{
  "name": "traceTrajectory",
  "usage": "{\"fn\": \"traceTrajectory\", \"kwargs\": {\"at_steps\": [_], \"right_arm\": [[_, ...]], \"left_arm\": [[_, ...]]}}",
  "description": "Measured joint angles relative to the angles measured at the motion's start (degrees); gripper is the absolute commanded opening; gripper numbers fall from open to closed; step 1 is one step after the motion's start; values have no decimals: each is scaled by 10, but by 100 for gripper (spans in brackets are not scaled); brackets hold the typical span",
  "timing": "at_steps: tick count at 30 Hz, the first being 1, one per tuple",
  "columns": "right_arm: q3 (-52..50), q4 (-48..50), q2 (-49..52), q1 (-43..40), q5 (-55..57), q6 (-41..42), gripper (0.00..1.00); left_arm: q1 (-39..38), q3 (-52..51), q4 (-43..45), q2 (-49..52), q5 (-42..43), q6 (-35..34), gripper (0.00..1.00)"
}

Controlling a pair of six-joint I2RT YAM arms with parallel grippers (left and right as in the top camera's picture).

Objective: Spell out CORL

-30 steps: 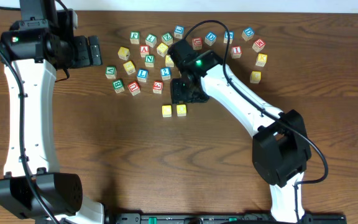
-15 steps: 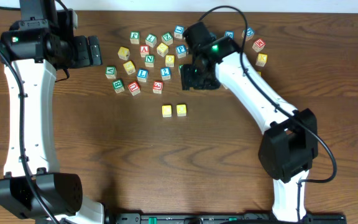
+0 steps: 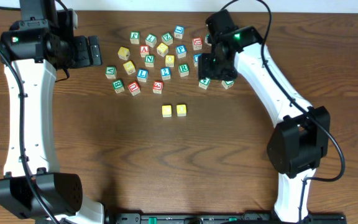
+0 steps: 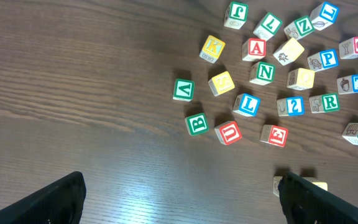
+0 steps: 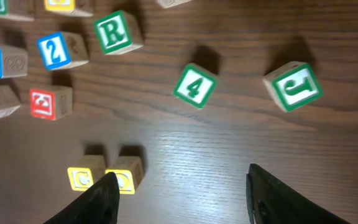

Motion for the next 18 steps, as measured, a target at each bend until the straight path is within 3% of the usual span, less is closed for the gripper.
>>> {"fn": "traceTrajectory", "kwargs": {"at_steps": [18], "right_arm": [[0, -13, 0, -64, -21, -34, 63]], "left_arm": [[0, 0, 0, 0, 0, 0, 98]]}}
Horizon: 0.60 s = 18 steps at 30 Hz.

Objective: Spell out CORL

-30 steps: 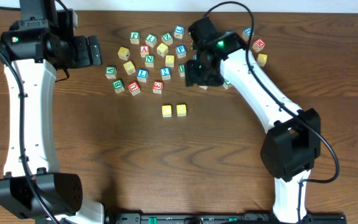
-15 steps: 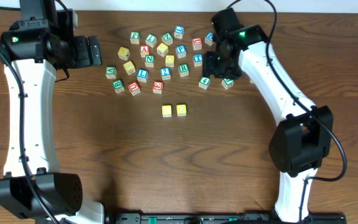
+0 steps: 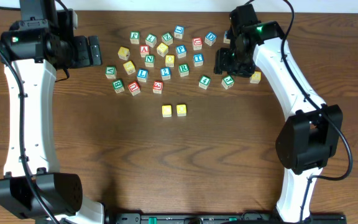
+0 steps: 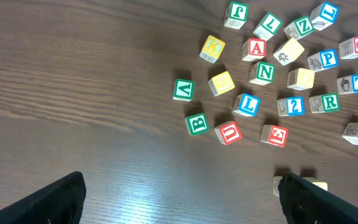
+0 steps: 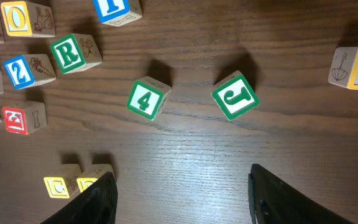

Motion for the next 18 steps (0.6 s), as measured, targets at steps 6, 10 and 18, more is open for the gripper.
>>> {"fn": "traceTrajectory", "kwargs": {"at_steps": [6, 10, 18], "right_arm": [[0, 3, 0, 0, 0, 0, 63], [0, 19, 0, 0, 0, 0, 61], [1, 50, 0, 0, -3, -5, 61]], "left_arm": [[0, 0, 0, 0, 0, 0, 98], [0, 0, 0, 0, 0, 0, 98], [0, 0, 0, 0, 0, 0, 98]]}}
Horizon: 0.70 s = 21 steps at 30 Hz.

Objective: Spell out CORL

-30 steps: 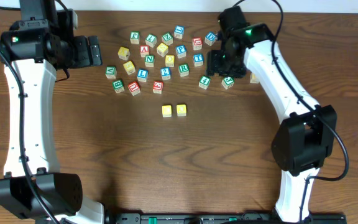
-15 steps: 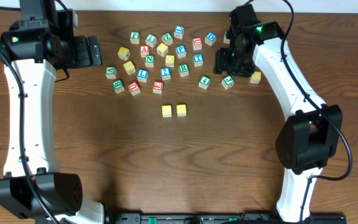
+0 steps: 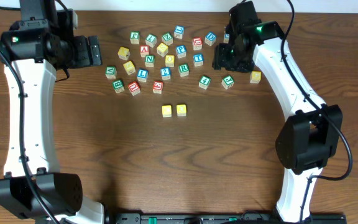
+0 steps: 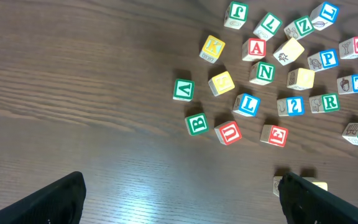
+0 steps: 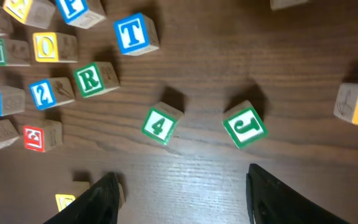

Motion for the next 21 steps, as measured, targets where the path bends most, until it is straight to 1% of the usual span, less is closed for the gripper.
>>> {"fn": "traceTrajectory", "kwargs": {"at_steps": [3, 11, 21], "right_arm": [[15, -1, 0, 0, -2, -3, 61], [140, -13, -3, 0, 2, -33, 61], [147, -24, -6, 2, 8, -43, 62]], "left_arm": [[0, 0, 0, 0, 0, 0, 98], [0, 0, 0, 0, 0, 0, 97], [0, 0, 0, 0, 0, 0, 98]]}}
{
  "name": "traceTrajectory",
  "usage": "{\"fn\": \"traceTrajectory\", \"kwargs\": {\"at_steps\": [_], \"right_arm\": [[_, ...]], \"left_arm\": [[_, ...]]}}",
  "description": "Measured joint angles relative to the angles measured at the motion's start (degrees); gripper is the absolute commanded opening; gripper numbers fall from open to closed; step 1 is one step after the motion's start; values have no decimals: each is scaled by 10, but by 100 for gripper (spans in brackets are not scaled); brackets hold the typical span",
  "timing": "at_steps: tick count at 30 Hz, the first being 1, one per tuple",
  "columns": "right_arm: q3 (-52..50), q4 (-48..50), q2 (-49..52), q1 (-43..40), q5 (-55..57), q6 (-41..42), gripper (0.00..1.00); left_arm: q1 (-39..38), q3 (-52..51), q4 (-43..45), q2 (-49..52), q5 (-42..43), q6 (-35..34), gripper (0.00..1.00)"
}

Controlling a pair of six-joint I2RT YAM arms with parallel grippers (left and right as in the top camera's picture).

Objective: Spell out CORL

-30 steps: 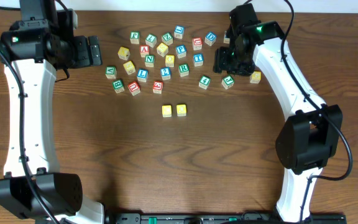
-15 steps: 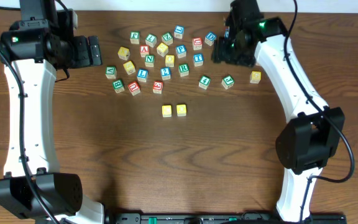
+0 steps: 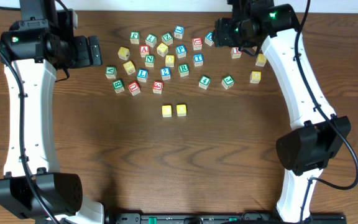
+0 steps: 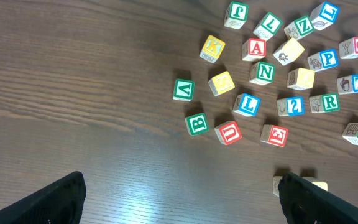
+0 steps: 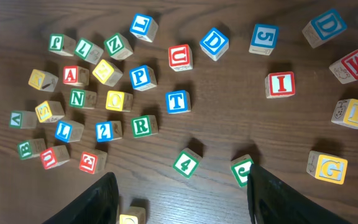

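Observation:
Two yellow blocks, C (image 3: 166,111) and O (image 3: 181,110), lie side by side in front of the scattered cluster. The green R block (image 3: 183,68) (image 5: 141,126) (image 4: 330,102) and a blue L block (image 3: 142,74) (image 5: 62,131) (image 4: 247,104) are in that cluster. My right gripper (image 3: 224,31) (image 5: 182,200) hangs open and empty, high over the cluster's far right. One yellow block of the pair (image 5: 132,215) peeks in beside its left finger. Far left of the cluster, my left gripper (image 3: 95,51) (image 4: 182,202) is open and empty.
Loose blocks to the right: green 4 (image 5: 185,163), green J (image 5: 242,170), yellow G (image 5: 328,167), yellow K (image 5: 355,114), red M (image 5: 356,62), red I (image 5: 279,84). Several more letter blocks fill the cluster. The table's far edge (image 3: 166,11) runs just behind them.
My right gripper has moved from low over the 4 and J blocks to higher up near the far edge; its view now takes in most of the cluster. It stays open. The left arm is unchanged.
C and O lay in their row at every moment. My right gripper was open low over the 4 block, then a little further right beside the J block, stayed about there, and is now raised and further back. No block has moved. The left gripper stayed still.

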Motion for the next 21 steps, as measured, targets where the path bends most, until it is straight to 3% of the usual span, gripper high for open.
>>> {"fn": "traceTrajectory", "kwargs": {"at_steps": [21], "right_arm": [[-14, 3, 4, 10, 0, 0, 62]], "left_arm": [[0, 0, 0, 0, 0, 0, 98]]}}
